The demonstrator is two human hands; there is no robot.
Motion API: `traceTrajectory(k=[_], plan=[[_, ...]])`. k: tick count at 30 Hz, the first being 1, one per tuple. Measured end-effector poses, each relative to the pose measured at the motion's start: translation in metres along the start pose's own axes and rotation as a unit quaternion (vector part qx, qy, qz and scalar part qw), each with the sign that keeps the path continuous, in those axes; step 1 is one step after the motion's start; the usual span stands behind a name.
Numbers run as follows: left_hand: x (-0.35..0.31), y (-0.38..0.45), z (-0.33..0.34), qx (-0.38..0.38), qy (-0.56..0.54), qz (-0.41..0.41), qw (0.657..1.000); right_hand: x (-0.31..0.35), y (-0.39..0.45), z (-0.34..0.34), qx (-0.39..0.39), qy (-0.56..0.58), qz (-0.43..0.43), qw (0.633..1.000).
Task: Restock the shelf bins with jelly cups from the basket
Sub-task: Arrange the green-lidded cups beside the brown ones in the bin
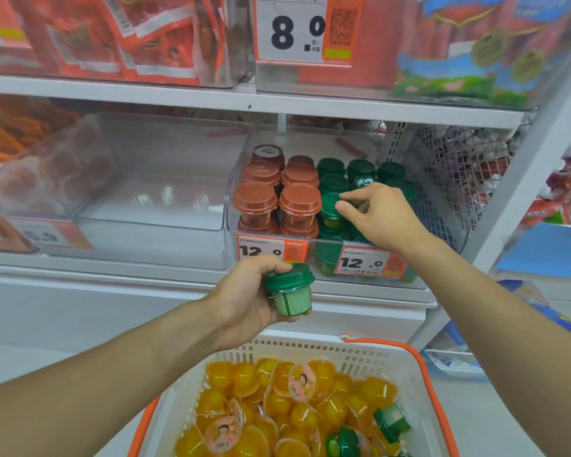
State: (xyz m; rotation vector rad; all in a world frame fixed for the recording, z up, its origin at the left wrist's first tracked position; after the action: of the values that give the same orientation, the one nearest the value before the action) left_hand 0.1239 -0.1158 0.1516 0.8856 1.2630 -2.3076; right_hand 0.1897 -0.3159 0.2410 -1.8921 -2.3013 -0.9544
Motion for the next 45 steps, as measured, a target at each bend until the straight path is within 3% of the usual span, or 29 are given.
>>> traceTrajectory(k=[4,8,9,11,13,15,20,22,25,27,31,35,39,42,45], plan=[[0.002,-0.001,0.002,-0.004,-0.018,-0.004,1.0,-0.002,0.0,0.001,-0.002,-0.018,-0.016,1.0],[0.002,-0.004,0.004,0.01,-0.052,-0.011,0.999,0.03,-0.01,-0.043,-0.182,-0.008,-0.11,0.977],[0.002,-0.006,0.005,0.016,-0.06,-0.013,0.998,0.043,-0.014,-0.051,-0.193,0.01,-0.145,0.97],[0.003,-0.009,0.009,0.031,-0.076,-0.025,0.996,0.068,-0.018,-0.05,-0.108,0.083,-0.182,0.974],[0.004,-0.012,0.013,0.035,-0.085,-0.027,0.995,0.084,-0.026,-0.026,0.07,0.179,-0.148,0.97],[0.003,-0.014,0.016,0.033,-0.088,-0.016,0.995,0.091,-0.042,-0.004,0.194,0.193,-0.112,0.955],[0.003,-0.018,0.019,0.012,-0.069,0.014,0.997,0.099,-0.063,0.014,0.217,0.134,-0.127,0.958],[0.003,-0.019,0.016,0.001,-0.053,0.017,0.998,0.095,-0.065,0.019,0.228,0.19,-0.104,0.949],[0.003,-0.022,0.014,-0.01,-0.035,0.018,0.999,0.09,-0.068,0.023,0.276,0.323,-0.049,0.904],[0.001,-0.025,0.015,-0.014,-0.019,0.033,0.999,0.088,-0.069,0.022,0.292,0.346,-0.031,0.891],[-0.001,-0.024,0.021,0.005,0.007,0.048,0.999,0.088,-0.061,0.018,0.251,0.288,-0.04,0.923],[-0.004,-0.018,0.011,-0.025,-0.003,0.047,0.999,0.082,-0.054,-0.007,0.254,0.268,-0.042,0.928],[-0.001,-0.014,-0.002,-0.056,0.012,0.027,0.998,0.024,-0.03,-0.052,0.133,0.247,0.015,0.96],[0.003,-0.011,-0.002,-0.057,0.047,0.019,0.997,-0.023,-0.019,-0.05,0.07,0.117,0.039,0.99],[0.005,-0.009,-0.003,-0.066,0.067,0.015,0.995,-0.048,-0.019,-0.03,0.067,0.018,0.046,0.997]])
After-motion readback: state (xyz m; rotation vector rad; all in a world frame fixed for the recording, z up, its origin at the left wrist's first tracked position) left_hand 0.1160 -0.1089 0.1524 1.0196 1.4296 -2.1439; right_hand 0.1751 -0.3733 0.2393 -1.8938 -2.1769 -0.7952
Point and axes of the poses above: each hand's wrist, its own y-axis towards the middle knuckle, its own z-axis out of the palm, x = y × z, the point moved 9 cm from there along y, towards the middle knuckle, and after that the axes turned 13 degrees about -z, right-handed, at the moved point
